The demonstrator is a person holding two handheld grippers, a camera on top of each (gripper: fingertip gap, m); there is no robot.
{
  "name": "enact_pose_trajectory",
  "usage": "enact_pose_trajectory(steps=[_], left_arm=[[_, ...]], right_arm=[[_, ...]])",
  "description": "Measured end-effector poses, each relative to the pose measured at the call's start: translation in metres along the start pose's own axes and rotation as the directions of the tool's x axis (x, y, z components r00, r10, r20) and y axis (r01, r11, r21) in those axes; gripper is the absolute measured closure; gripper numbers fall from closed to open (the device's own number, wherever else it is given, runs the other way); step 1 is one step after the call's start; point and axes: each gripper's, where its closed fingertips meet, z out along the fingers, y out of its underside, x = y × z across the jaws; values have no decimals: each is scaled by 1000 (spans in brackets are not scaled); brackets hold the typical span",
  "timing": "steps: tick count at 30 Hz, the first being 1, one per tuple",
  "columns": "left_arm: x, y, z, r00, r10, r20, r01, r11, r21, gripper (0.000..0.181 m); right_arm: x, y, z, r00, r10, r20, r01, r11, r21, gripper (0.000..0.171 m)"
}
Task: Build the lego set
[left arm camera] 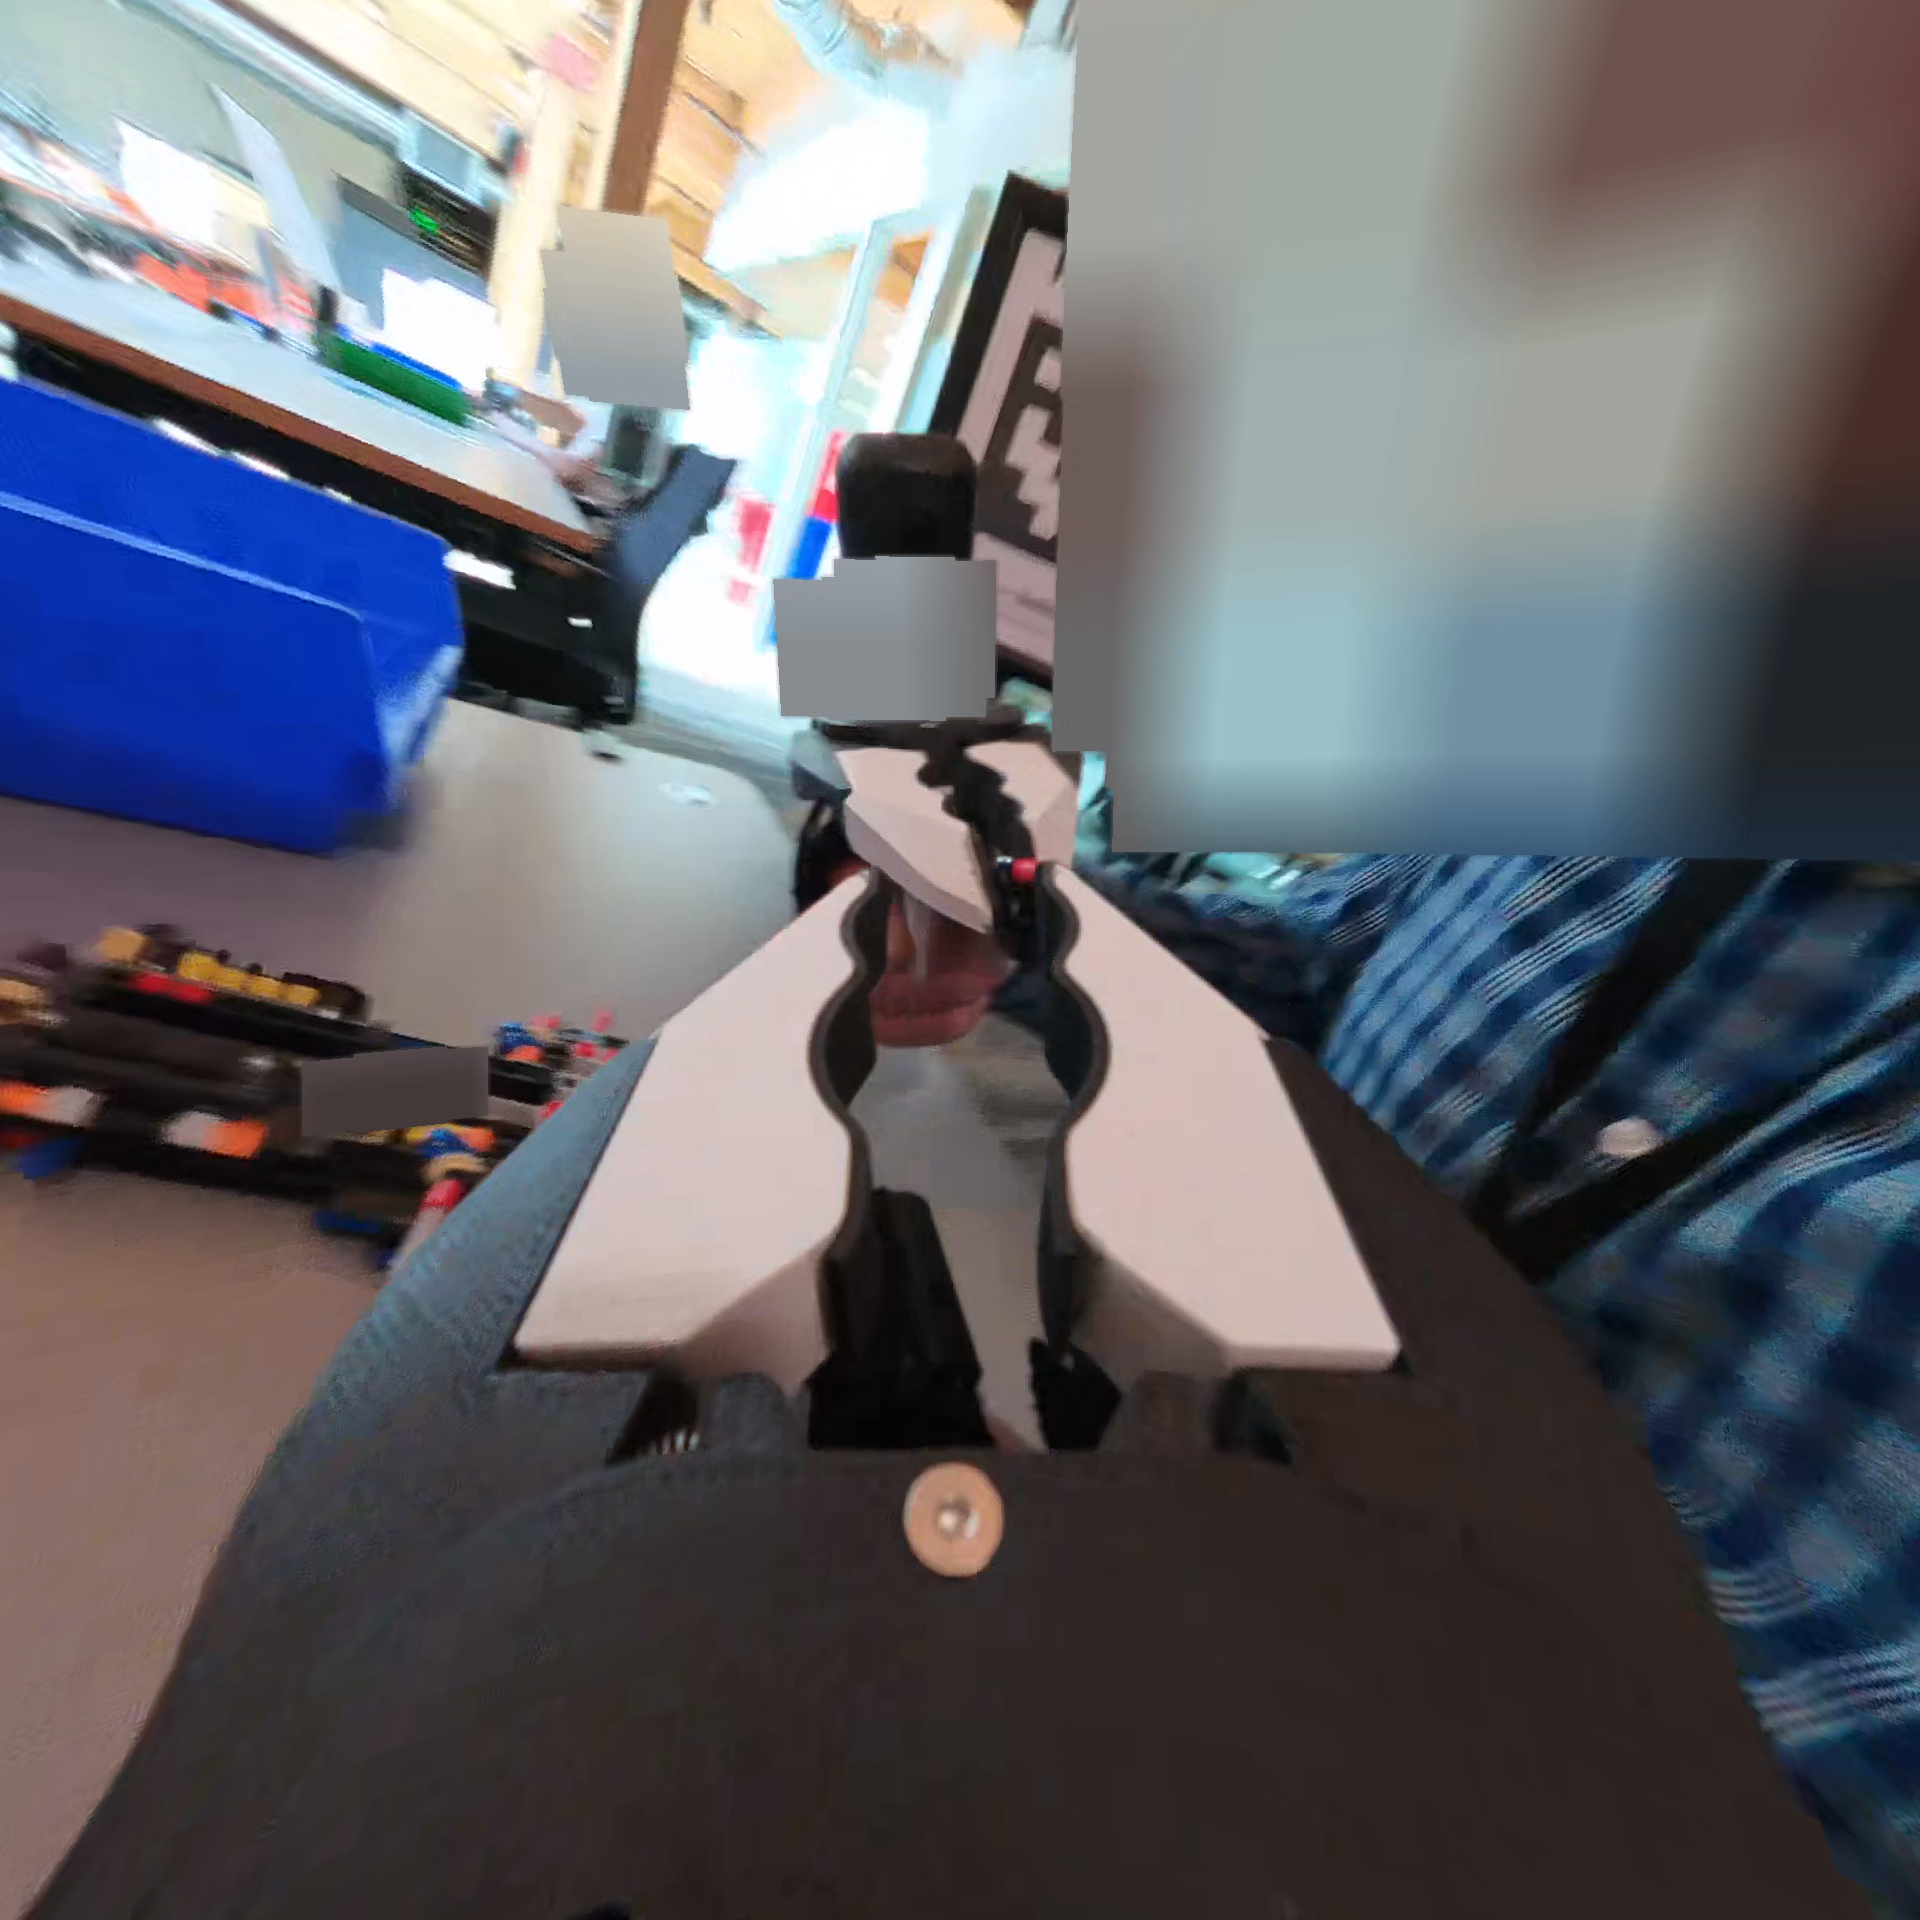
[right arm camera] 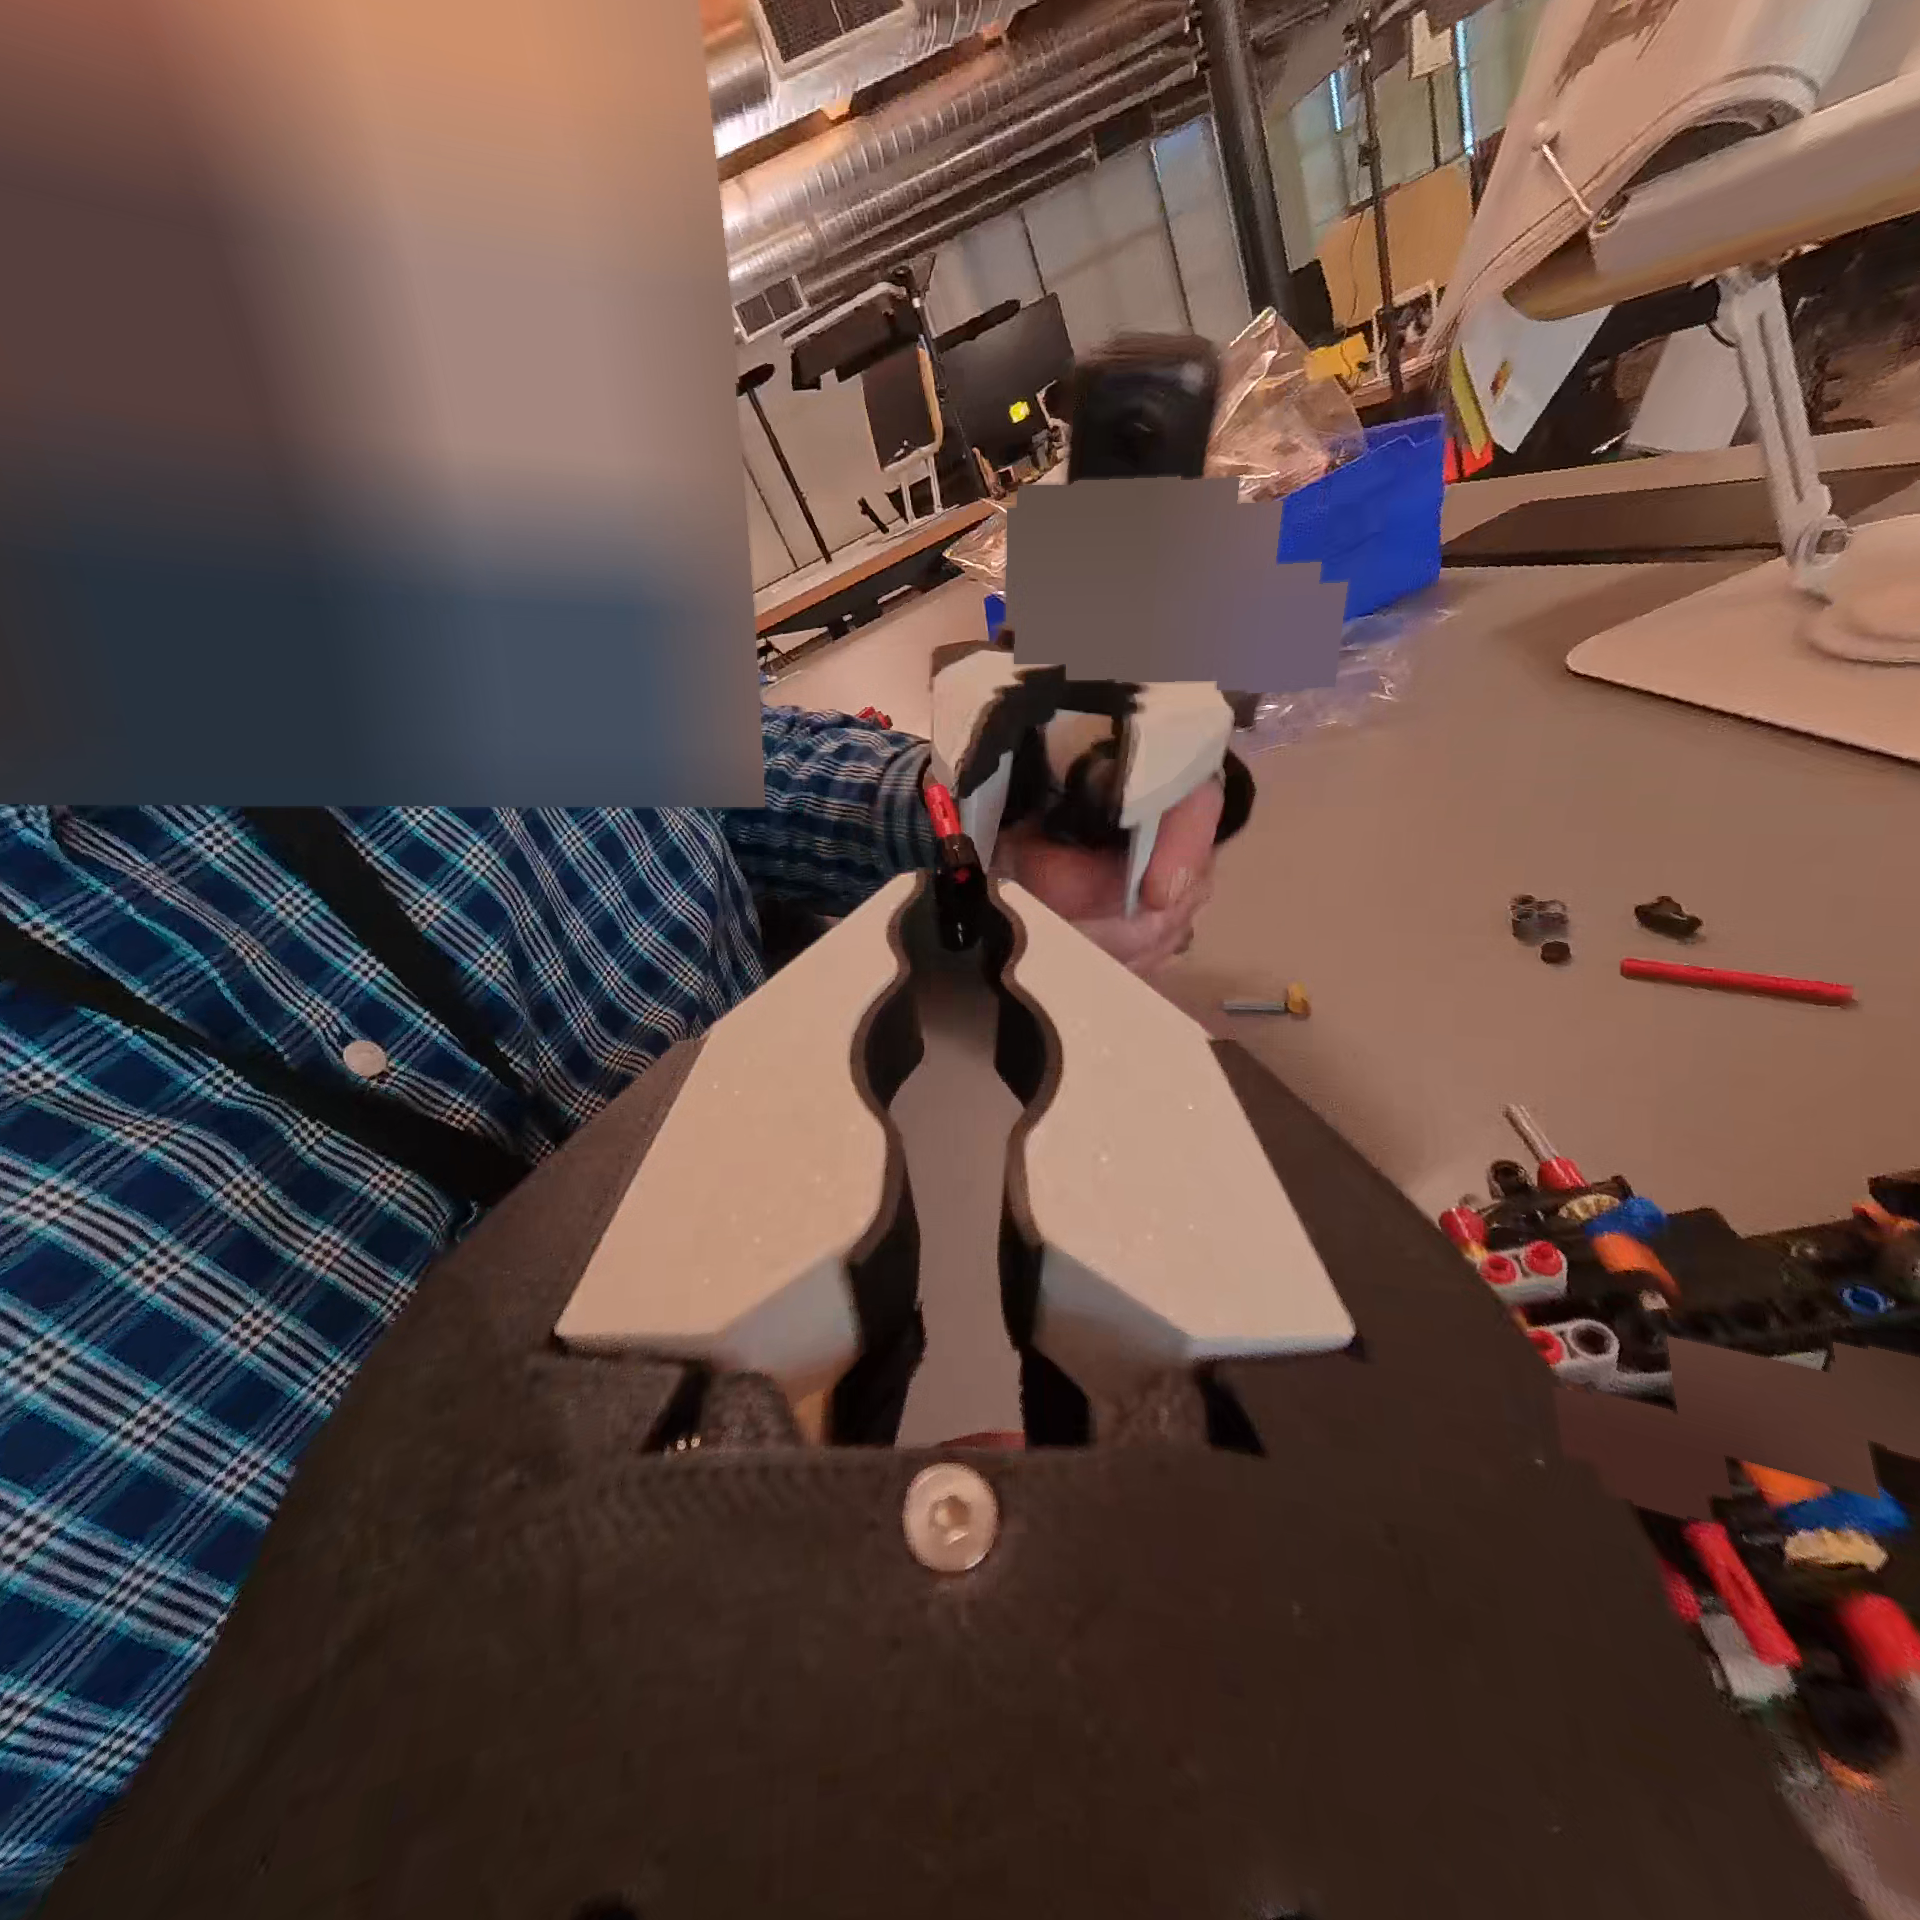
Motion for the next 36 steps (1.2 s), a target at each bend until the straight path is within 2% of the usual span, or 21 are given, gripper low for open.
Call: enact_pose_trajectory(steps=[3,11,14,16,18,20,23,25,30,33,36], left_arm=[[3,5,4,991,116,73,-110,991,-80,156],[2,16,8,988,129,85,-118,984,-130,163],[3,16,9,988,135,74,-125,984,-125,157],[-1,20,8,971,216,104,-198,967,-162,156],[-6,23,8,917,371,148,-334,915,-227,159],[-8,24,11,827,540,158,-479,823,-306,163],[-10,32,15,651,753,97,-647,617,-447,166],[-13,35,16,553,831,57,-700,500,-510,170],[-21,37,12,441,898,13,-727,365,-581,174],[-24,41,12,401,916,-19,-728,306,-613,177],[-26,43,11,405,914,-19,-722,306,-620,179]], right_arm=[[6,5,-1,998,24,-51,-25,1000,-9,166],[12,13,-5,989,22,-144,-30,998,-51,166],[17,15,-6,986,45,-163,-55,997,-54,166],[20,16,-8,982,72,-172,-81,996,-43,166],[21,18,-9,981,89,-175,-99,994,-47,166],[21,21,-8,978,119,-170,-131,989,-62,166],[25,27,-8,969,146,-198,-167,981,-95,166],[29,30,-10,963,156,-218,-182,978,-104,166],[29,33,-11,959,179,-219,-208,971,-117,166],[29,35,-10,958,184,-219,-216,968,-130,166],[30,35,-10,955,198,-221,-230,965,-126,166]])
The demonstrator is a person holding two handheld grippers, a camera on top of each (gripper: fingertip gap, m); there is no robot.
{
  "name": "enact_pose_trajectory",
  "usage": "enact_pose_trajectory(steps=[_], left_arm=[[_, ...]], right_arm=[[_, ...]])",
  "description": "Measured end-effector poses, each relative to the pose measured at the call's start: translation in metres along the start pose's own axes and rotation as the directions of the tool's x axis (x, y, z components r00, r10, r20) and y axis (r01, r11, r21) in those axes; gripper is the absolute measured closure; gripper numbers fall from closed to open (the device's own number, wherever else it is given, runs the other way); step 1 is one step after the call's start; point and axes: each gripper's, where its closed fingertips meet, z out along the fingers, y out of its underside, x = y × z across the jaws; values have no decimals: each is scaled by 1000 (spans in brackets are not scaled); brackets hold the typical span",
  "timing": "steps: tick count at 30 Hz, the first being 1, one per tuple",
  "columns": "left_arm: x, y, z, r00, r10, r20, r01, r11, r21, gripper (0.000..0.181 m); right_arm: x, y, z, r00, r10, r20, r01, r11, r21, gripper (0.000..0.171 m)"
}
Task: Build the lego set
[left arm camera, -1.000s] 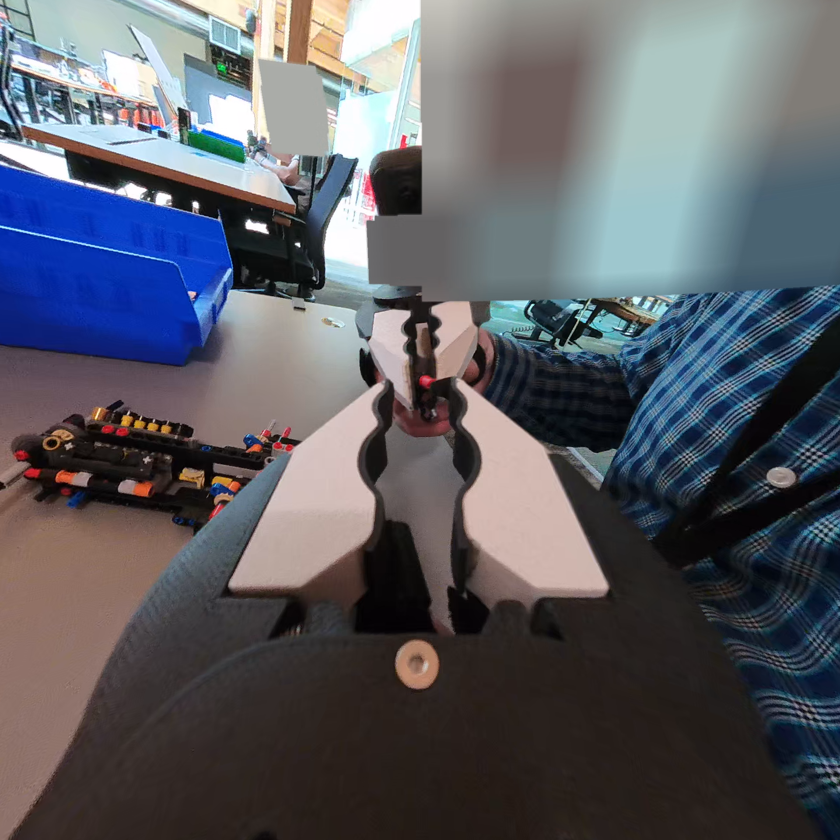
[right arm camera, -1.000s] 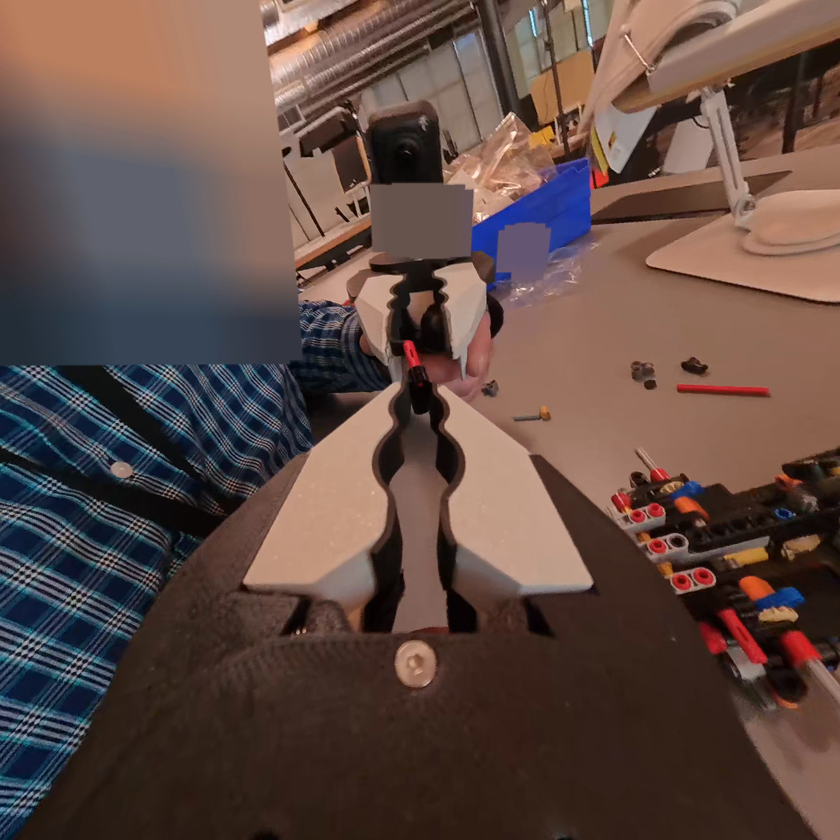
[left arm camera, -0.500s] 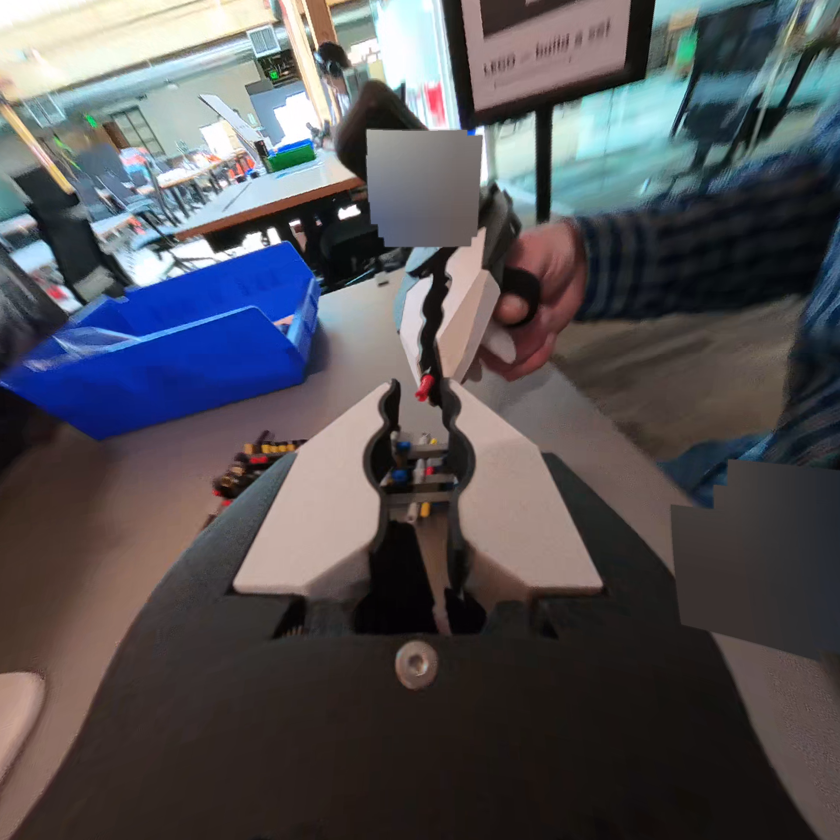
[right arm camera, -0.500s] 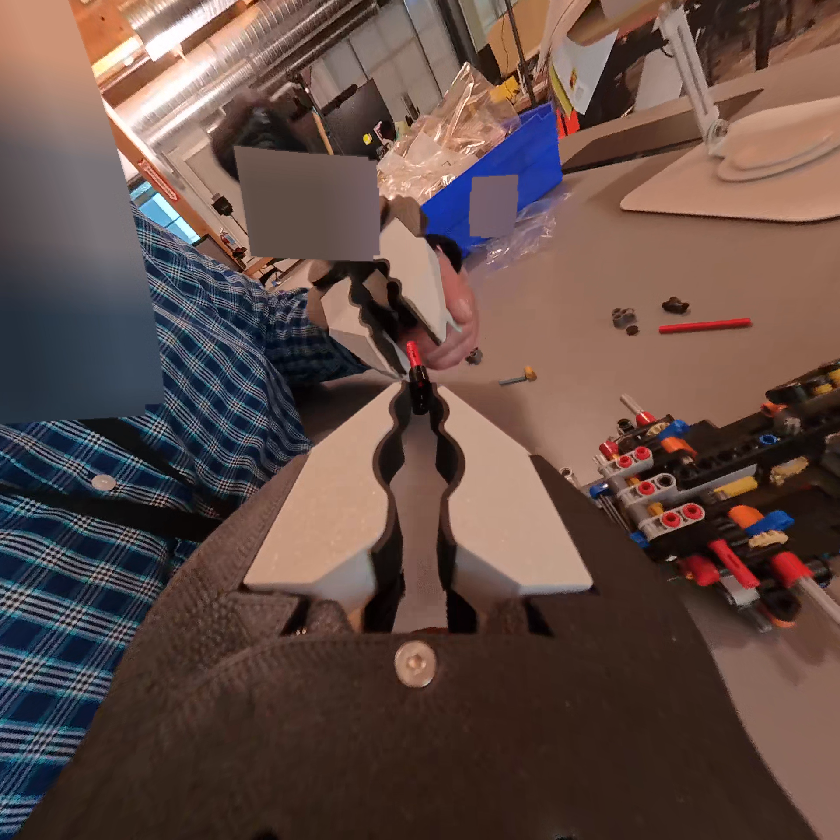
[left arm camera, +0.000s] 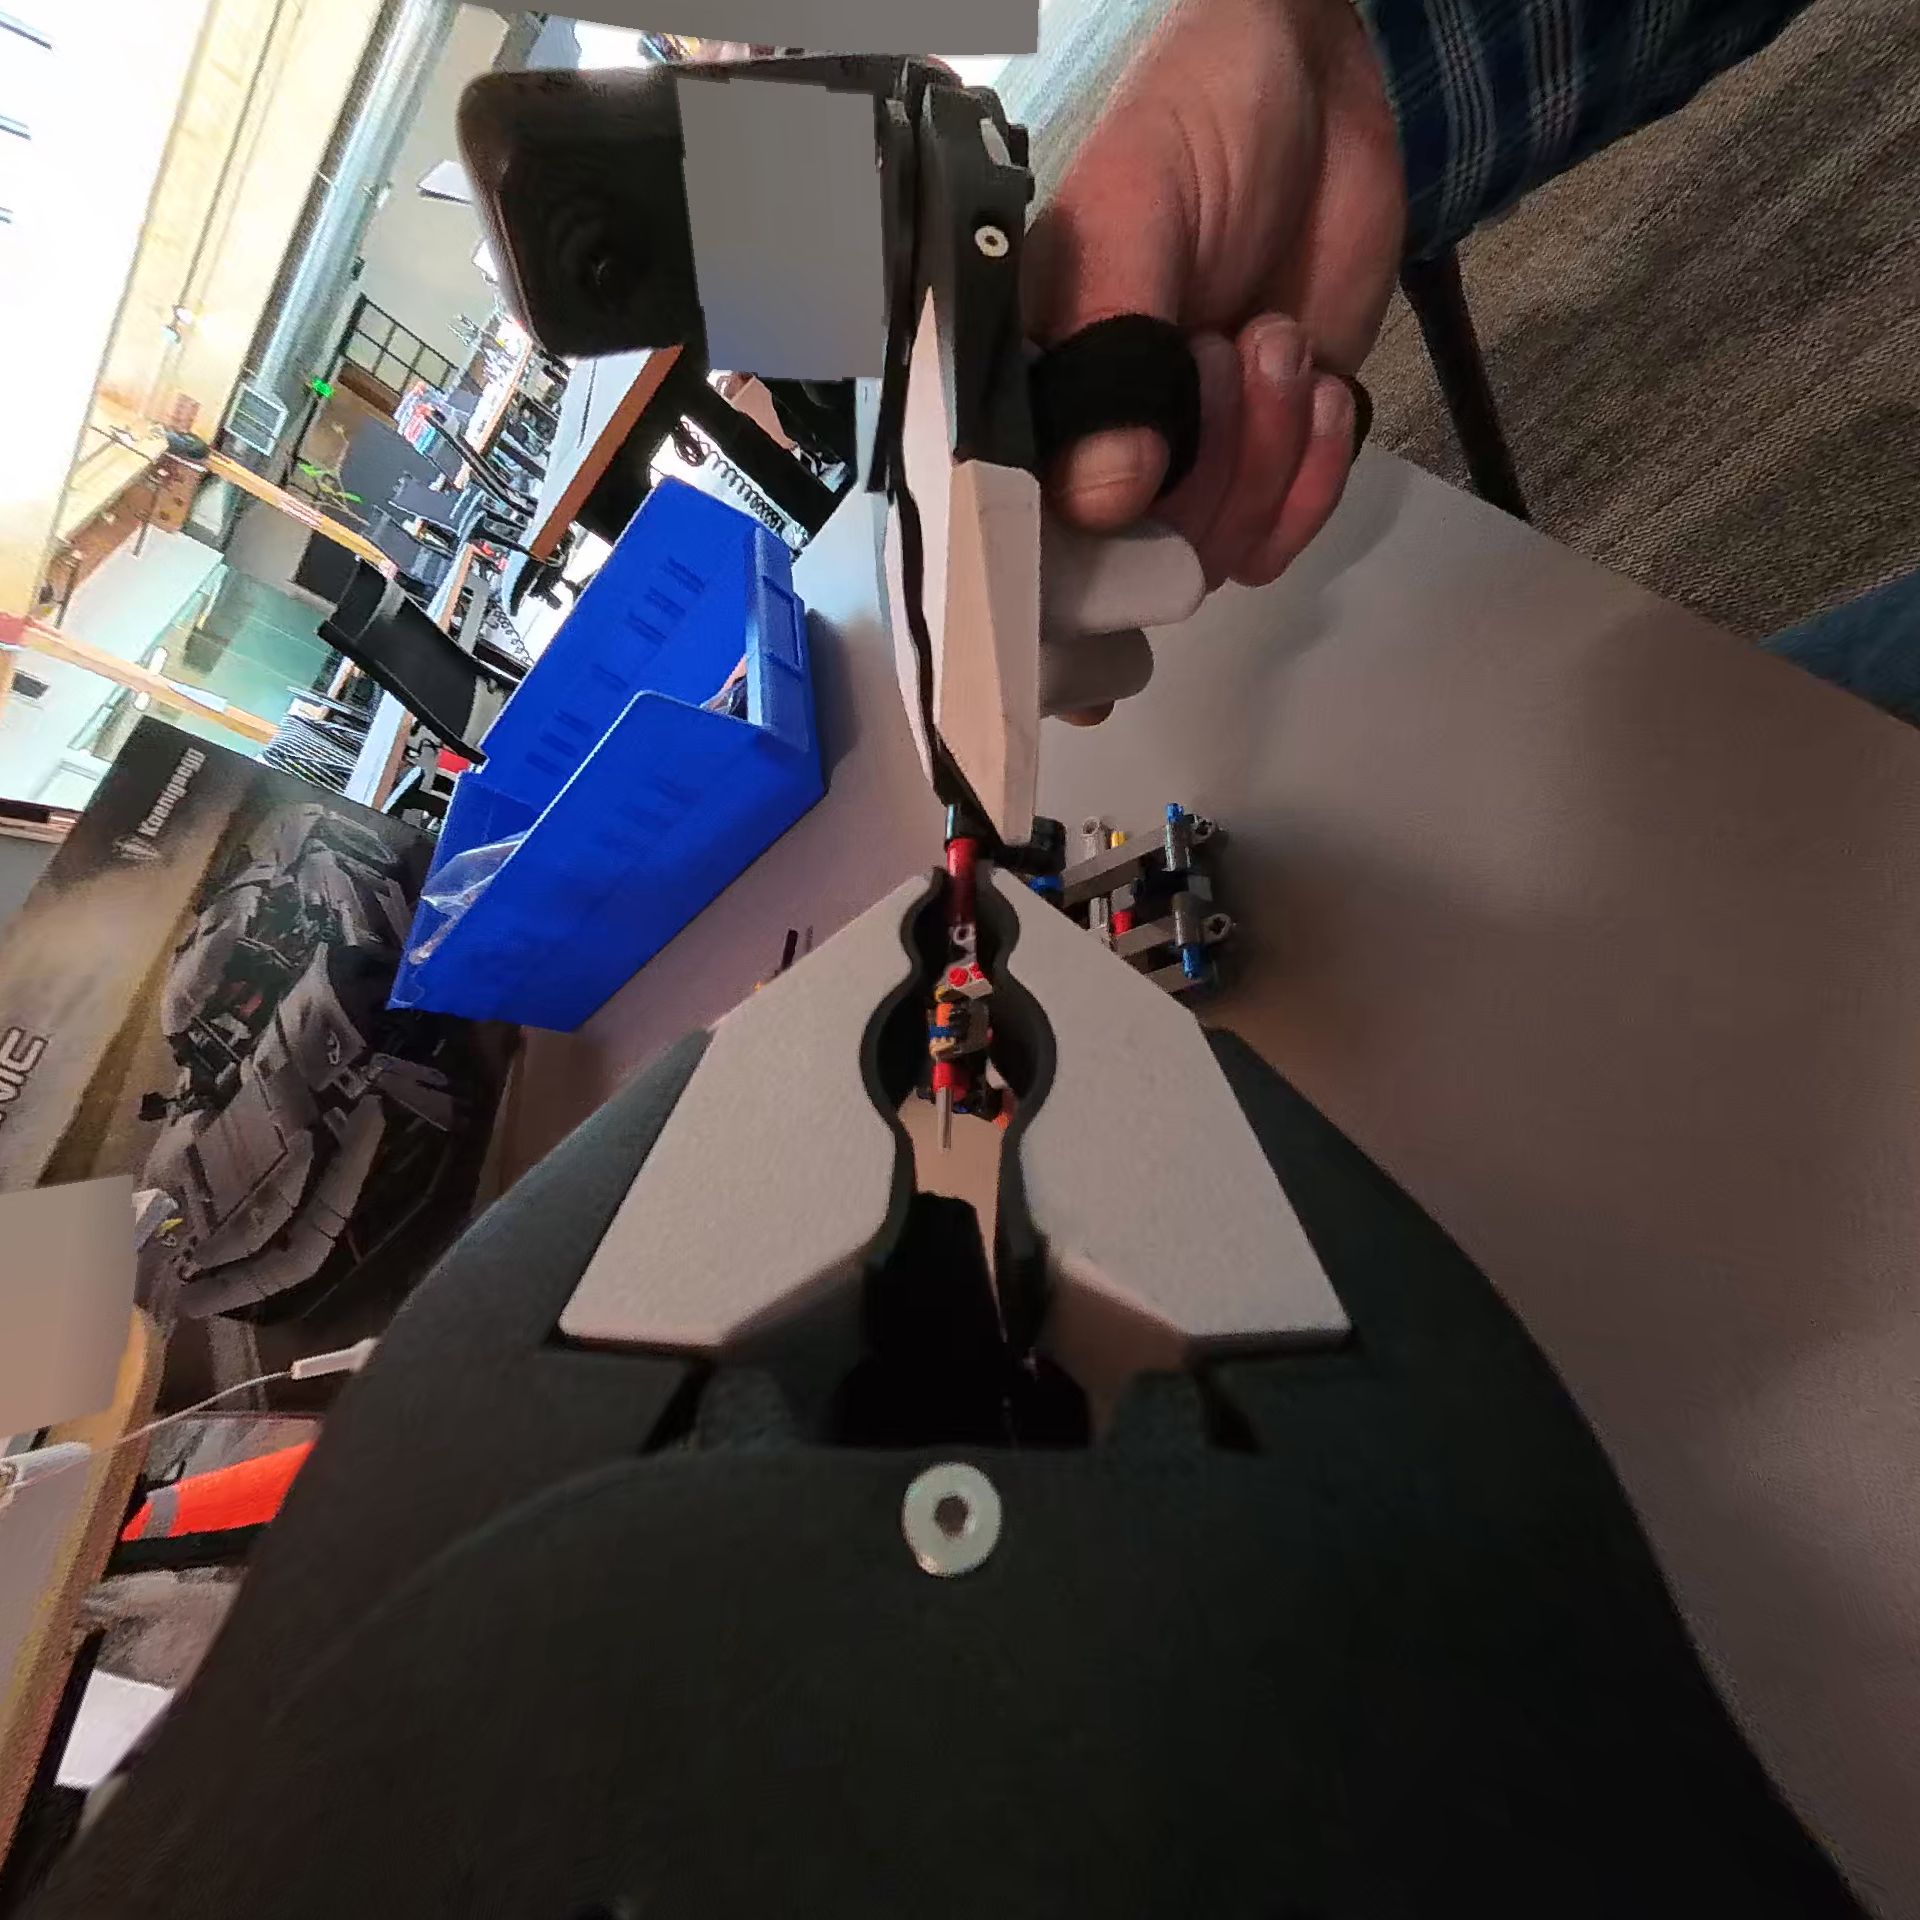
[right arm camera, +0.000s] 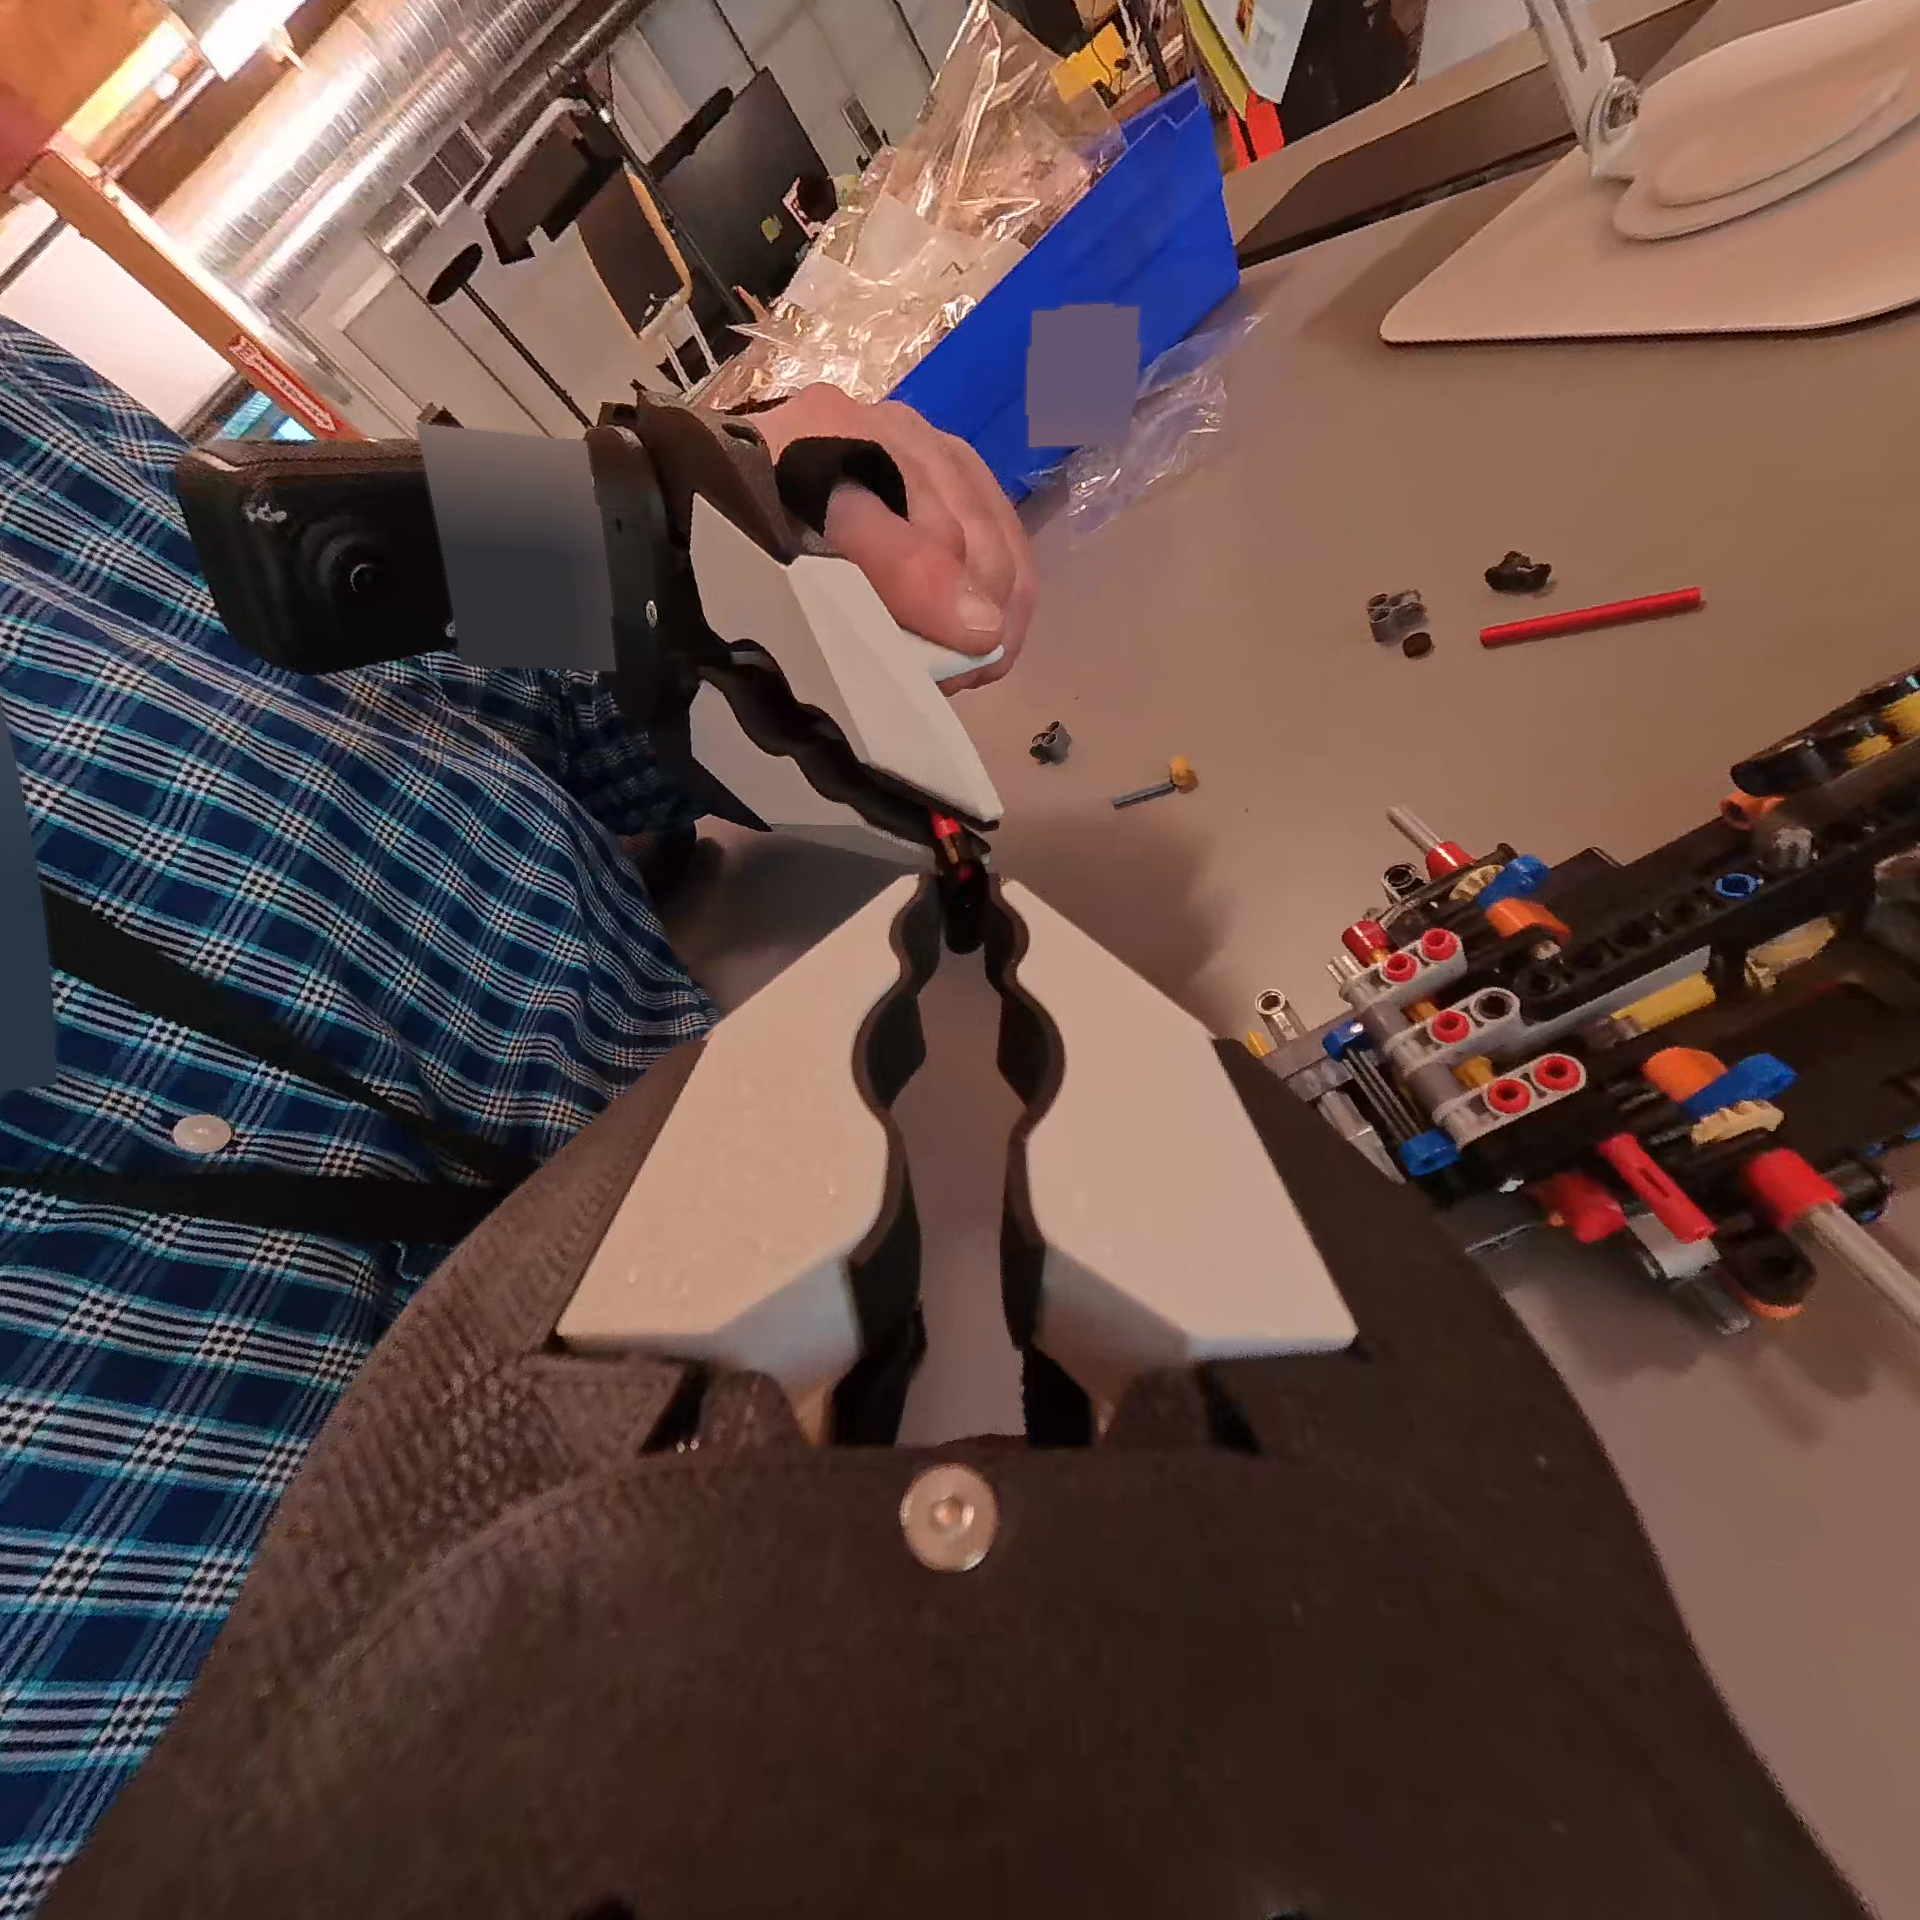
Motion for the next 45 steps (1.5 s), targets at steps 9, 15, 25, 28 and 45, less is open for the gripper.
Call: enact_pose_trajectory(steps=[9,15,25,28,45], left_arm=[[-8,36,9,980,-201,-1,199,973,-120,179],[-4,69,28,924,-377,-62,355,907,-227,179],[3,77,41,897,-428,-113,388,883,-263,179],[5,76,44,867,-481,-129,438,860,-263,179],[15,65,68,803,-594,39,583,771,-255,179]], right_arm=[[30,-4,-13,975,-97,-202,101,995,10,150],[62,7,-27,836,-334,-435,295,943,-156,140],[81,15,-20,653,-509,-561,407,860,-307,134],[85,19,-22,642,-506,-576,401,862,-310,133],[98,31,-44,520,-419,-744,290,906,-307,101]])
